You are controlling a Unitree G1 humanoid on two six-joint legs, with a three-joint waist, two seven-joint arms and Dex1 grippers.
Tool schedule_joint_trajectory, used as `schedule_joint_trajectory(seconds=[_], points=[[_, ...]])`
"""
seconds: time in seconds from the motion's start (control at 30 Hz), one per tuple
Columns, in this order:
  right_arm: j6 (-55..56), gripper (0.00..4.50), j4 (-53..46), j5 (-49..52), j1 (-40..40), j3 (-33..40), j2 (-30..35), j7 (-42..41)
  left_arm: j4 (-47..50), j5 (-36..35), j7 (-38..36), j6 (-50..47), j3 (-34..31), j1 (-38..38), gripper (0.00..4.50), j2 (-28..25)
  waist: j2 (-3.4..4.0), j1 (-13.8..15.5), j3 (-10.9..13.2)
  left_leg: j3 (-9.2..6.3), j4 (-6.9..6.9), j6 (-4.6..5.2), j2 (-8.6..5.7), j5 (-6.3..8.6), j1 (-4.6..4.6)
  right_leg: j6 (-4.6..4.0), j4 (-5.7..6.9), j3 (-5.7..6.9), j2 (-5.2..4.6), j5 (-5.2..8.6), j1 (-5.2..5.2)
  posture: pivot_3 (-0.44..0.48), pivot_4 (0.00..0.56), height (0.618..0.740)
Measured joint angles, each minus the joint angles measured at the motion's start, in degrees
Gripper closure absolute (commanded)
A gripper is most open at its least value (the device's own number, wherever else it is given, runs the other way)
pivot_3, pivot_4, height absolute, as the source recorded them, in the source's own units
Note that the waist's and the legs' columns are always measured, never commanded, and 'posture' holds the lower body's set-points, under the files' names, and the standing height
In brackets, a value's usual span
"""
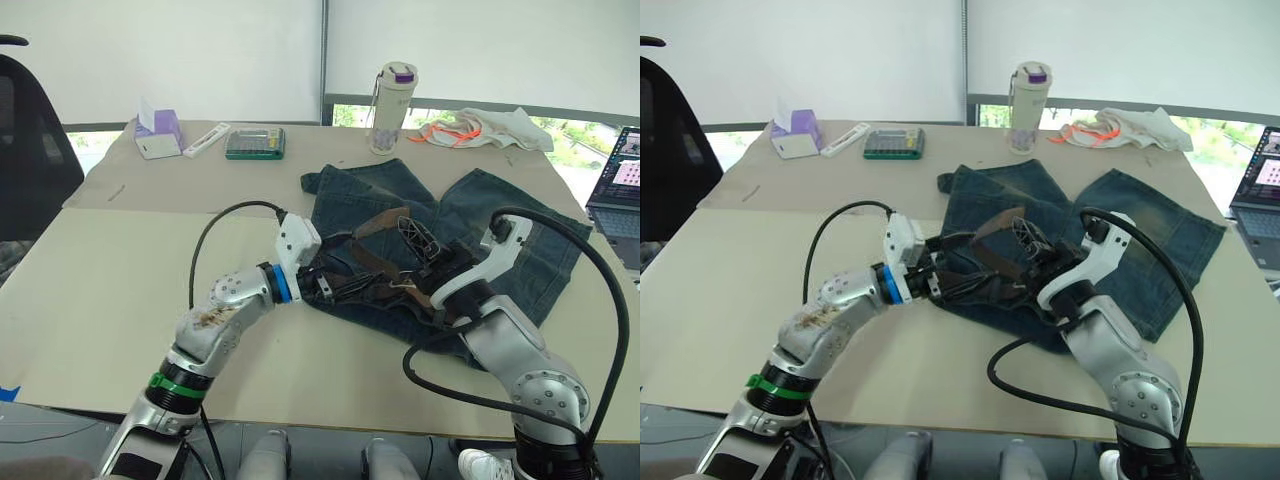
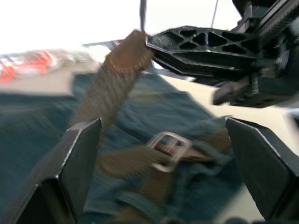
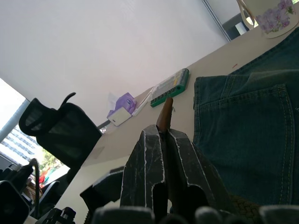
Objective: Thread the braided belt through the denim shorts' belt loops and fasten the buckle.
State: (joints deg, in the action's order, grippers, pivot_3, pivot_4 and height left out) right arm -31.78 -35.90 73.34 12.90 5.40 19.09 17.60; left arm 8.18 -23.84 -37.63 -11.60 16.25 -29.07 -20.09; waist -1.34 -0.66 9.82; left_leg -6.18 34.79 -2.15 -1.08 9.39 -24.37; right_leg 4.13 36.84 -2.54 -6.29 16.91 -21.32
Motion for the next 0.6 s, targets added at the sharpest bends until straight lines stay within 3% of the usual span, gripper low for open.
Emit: schedule_joint_trajectory(seconds=[0.17, 0.3, 0.6], points=[[-0.01, 4.5, 0.36, 0.05, 0.24, 0.1, 0.02, 0.01, -8.89, 17.64, 6.69, 16.26, 2.72, -1.93, 0.03, 4.18, -0.01, -0.04, 0.01, -0.01, 0.08, 0.01, -0.01, -0.01, 0.02, 0.03, 0.16, 0.01, 0.01, 0.0, -0.01, 0.0, 0.15, 0.74], [-0.1, 4.5, 0.39, 0.14, 0.48, 0.06, 0.01, 0.02, -15.3, 25.31, 9.73, 23.19, 4.19, -4.71, 0.03, 7.64, -0.01, -0.17, 0.01, -0.01, 0.08, 0.02, -0.01, -0.01, 0.01, 0.06, 0.17, 0.01, 0.01, 0.01, -0.01, 0.0, 0.15, 0.74], [-0.47, 4.5, 0.39, 0.2, 0.6, 0.08, 0.01, 0.24, -19.09, 29.57, 13.87, 27.87, 2.42, -6.22, 2.9, 10.55, -0.01, -0.55, 0.01, -0.01, 0.09, 0.04, -0.01, -0.02, 0.05, 0.07, 0.3, 0.02, 0.02, 0.02, -0.04, 0.0, 0.15, 0.74]])
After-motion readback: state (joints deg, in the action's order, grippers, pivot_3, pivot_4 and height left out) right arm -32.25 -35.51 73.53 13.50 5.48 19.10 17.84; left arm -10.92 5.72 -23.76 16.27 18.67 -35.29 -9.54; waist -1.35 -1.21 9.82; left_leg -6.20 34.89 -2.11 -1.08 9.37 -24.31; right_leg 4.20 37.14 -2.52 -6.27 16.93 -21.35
